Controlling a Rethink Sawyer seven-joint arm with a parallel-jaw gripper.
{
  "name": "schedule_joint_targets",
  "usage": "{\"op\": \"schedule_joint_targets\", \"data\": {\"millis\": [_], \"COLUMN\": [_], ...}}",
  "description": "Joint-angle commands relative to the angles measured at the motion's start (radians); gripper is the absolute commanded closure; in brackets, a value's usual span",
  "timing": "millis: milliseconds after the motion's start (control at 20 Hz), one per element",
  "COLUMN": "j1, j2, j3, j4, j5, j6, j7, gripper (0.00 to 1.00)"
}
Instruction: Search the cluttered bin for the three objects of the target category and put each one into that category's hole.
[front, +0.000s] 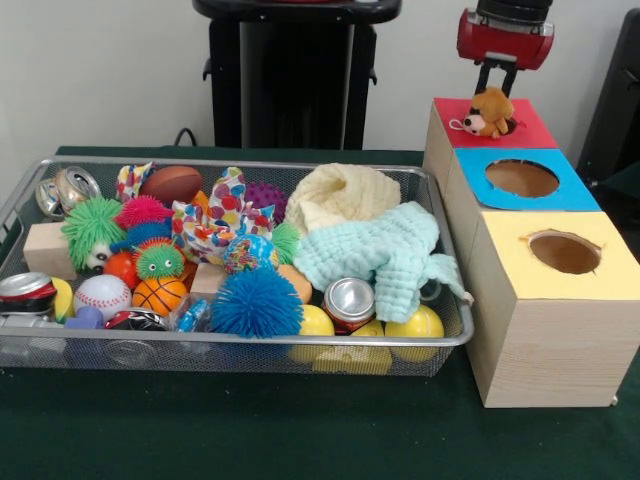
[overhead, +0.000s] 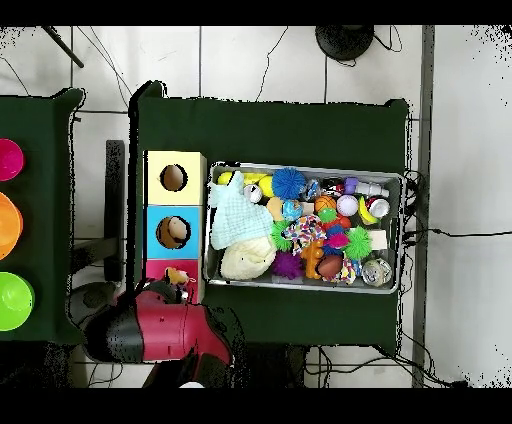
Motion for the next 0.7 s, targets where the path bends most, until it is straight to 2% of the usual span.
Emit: {"op": "schedule_joint_targets", "data": {"millis": [50, 700], "j1": [-0.01, 0.011], "j2": [0.153, 0.146], "j3": [0.062, 0.04], "j4": [0.093, 0.09], "j5": [0.074, 0.113], "j6": [-0.115, -0.104], "j7": [0.29, 0.263], "gripper": [1.0, 1.0]}}
